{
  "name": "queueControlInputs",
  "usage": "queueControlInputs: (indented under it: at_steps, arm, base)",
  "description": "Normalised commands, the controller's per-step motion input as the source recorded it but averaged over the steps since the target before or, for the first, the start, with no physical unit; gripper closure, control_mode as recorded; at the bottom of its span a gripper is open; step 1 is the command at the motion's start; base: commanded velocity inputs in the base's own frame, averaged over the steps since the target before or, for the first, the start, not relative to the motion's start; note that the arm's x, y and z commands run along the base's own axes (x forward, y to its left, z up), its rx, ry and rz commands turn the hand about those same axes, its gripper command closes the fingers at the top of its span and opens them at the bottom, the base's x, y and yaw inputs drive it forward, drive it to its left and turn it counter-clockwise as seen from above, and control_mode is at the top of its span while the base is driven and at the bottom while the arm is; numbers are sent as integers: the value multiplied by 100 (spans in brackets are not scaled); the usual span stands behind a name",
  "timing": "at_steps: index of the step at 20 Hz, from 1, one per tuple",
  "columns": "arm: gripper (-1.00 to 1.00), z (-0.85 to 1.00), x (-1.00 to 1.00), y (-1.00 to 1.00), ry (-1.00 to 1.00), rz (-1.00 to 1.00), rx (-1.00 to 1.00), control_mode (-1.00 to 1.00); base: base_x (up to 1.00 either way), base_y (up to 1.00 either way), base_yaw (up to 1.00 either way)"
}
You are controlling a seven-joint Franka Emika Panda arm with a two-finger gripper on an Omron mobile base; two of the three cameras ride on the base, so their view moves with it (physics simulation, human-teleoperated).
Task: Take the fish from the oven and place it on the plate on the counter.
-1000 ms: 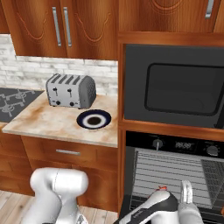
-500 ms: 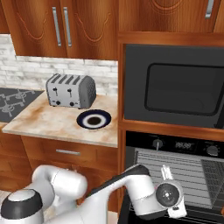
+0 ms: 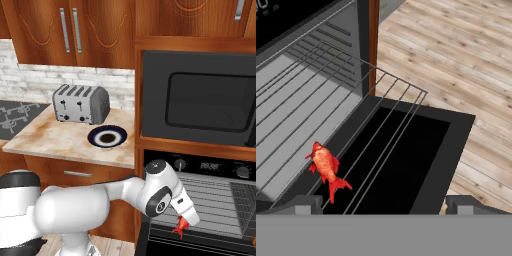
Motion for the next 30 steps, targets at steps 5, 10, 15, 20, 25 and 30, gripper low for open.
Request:
queueControlInputs:
  at_steps: [5, 10, 15, 20, 25, 30]
  arm:
    - [-100, -17, -29, 2, 4, 11, 12, -100]
    - [-100, 8, -21, 12, 0, 36, 21, -100]
    - [-100, 34, 22, 5, 13, 46, 18, -100]
    - [-100, -6, 48, 3, 12, 59, 29, -100]
    - [-100, -23, 49, 2, 10, 42, 8, -100]
    - [-100, -34, 40, 0, 9, 19, -3, -100]
  base:
    - [0, 0, 0]
    - [0, 0, 0]
    - [0, 0, 0]
    - [0, 0, 0]
    - [0, 0, 0]
    - [0, 0, 0]
